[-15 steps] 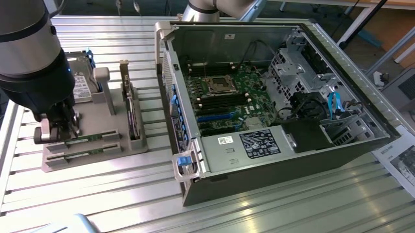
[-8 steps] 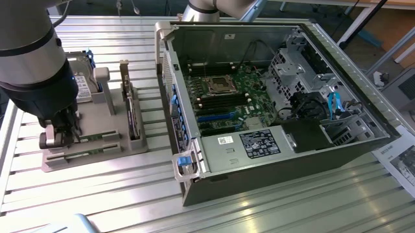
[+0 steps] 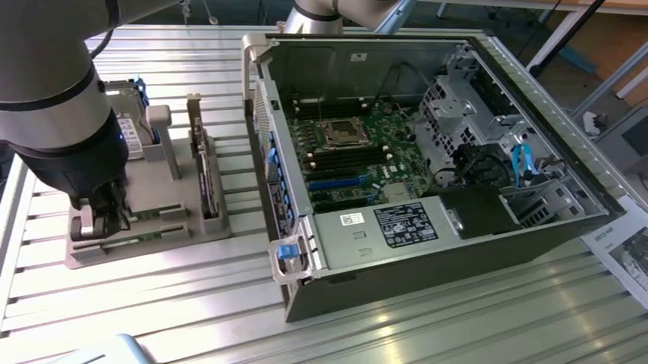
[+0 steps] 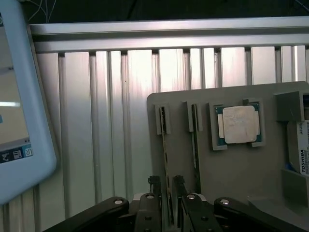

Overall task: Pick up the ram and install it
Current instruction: 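Pick up the ram and move it above insertion slot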

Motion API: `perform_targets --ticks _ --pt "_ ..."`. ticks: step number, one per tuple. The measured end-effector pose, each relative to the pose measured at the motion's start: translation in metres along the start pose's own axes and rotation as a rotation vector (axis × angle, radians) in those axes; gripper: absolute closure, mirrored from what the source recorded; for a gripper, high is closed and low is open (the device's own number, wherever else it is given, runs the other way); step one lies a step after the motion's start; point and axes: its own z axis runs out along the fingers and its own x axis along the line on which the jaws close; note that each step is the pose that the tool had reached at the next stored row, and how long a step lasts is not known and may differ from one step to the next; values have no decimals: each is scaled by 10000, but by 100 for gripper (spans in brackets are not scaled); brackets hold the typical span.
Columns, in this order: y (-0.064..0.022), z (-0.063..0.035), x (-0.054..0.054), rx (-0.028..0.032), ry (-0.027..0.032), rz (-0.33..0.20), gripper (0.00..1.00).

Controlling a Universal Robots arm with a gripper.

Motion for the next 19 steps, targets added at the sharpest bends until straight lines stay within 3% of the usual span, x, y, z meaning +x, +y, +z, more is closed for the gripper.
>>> perform_targets --ticks 19 --pt "-10 370 5 0 0 0 76"
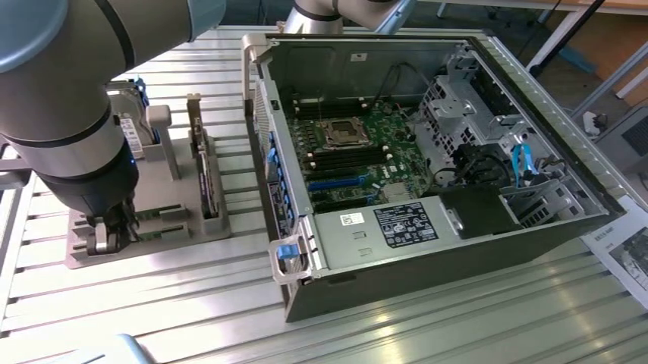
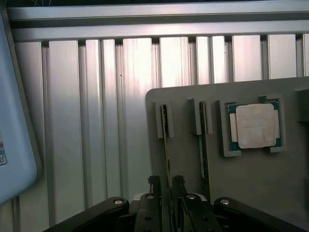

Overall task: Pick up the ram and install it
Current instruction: 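Pick up the ram and move it above insertion slot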

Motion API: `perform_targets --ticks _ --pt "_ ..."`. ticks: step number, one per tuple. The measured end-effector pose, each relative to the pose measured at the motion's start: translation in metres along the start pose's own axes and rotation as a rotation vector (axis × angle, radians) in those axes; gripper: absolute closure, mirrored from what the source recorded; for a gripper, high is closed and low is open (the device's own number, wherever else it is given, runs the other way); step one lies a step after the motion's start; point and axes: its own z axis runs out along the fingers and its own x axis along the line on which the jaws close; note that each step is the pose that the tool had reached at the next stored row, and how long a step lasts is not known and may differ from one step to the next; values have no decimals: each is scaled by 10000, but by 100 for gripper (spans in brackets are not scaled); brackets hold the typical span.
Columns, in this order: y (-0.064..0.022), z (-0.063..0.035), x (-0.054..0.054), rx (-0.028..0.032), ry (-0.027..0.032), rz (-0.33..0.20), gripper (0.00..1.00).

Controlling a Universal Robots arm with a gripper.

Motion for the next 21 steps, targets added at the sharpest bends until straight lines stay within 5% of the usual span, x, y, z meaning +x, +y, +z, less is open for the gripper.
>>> perform_targets --ticks 21 --pt "2 12 -53 -7 16 -469 76"
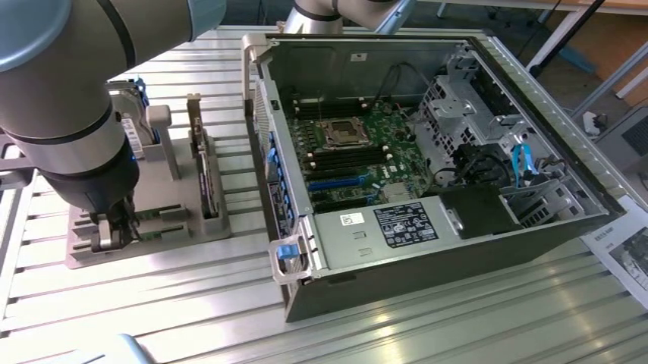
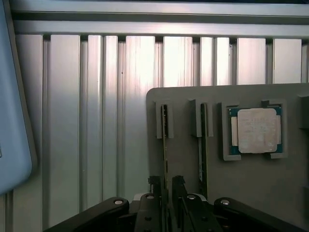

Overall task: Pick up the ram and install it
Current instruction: 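Pick up the ram and move it above insertion slot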

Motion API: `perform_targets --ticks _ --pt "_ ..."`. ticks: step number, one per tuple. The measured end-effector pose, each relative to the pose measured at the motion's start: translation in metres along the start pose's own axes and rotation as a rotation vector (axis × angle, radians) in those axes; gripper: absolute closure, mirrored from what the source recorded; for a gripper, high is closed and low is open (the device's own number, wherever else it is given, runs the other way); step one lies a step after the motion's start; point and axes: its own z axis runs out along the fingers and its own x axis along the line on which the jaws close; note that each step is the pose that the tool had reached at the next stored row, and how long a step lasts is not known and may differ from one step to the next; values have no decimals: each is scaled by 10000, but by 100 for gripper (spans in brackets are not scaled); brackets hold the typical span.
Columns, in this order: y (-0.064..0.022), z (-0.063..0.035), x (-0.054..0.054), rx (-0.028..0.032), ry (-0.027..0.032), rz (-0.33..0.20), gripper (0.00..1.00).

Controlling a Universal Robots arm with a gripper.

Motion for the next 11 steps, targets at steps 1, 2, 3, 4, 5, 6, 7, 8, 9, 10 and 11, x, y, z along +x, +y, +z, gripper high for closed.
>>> perform_targets --ticks 1,2,3,4,5,6,7,8,9,10,11 --pt "0 2 -2 1 2 0 76" --pt "-1 4 -2 0 9 -1 76" --pt "-1 12 -2 1 34 0 76" --pt "-1 17 -3 0 51 1 76" --pt "-1 31 -2 0 72 1 76" --pt "-1 39 -2 0 81 1 76" --pt "-1 50 -2 -1 92 2 76" --pt "-2 61 -2 -1 102 3 76" --pt "-2 70 -2 -1 110 2 76" --pt "-2 78 -2 -1 117 2 76" --pt "-2 79 -2 -3 119 3 76"
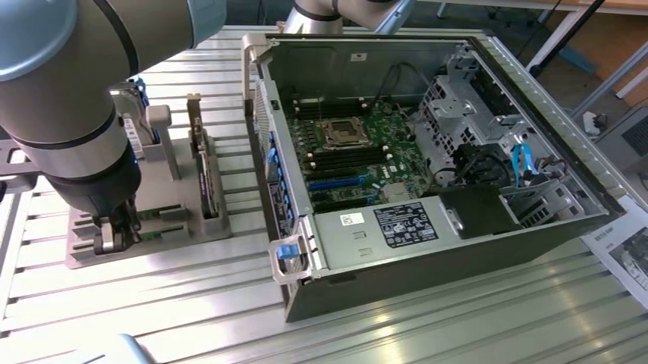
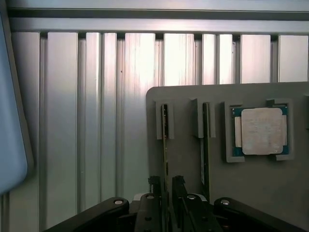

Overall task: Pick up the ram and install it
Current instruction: 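Pick up the ram and move it above insertion slot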

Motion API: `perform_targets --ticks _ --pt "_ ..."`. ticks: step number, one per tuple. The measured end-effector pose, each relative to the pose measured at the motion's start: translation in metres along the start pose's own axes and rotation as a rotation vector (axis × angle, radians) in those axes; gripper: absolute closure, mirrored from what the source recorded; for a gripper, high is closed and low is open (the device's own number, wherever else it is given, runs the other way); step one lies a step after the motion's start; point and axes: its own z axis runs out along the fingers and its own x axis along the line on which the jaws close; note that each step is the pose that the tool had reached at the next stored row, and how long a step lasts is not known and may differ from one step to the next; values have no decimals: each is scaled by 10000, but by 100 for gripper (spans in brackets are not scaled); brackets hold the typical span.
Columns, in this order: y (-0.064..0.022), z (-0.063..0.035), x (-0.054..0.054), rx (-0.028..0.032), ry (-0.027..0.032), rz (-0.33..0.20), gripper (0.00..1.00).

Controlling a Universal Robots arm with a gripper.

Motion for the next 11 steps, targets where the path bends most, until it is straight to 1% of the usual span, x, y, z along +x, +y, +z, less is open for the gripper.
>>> perform_targets --ticks 5,10,11 --pt "-10 2 -1 4 -2 1 76" --pt "-95 -1 1 2 -1 1 76" --pt "-134 -2 1 1 0 0 76"
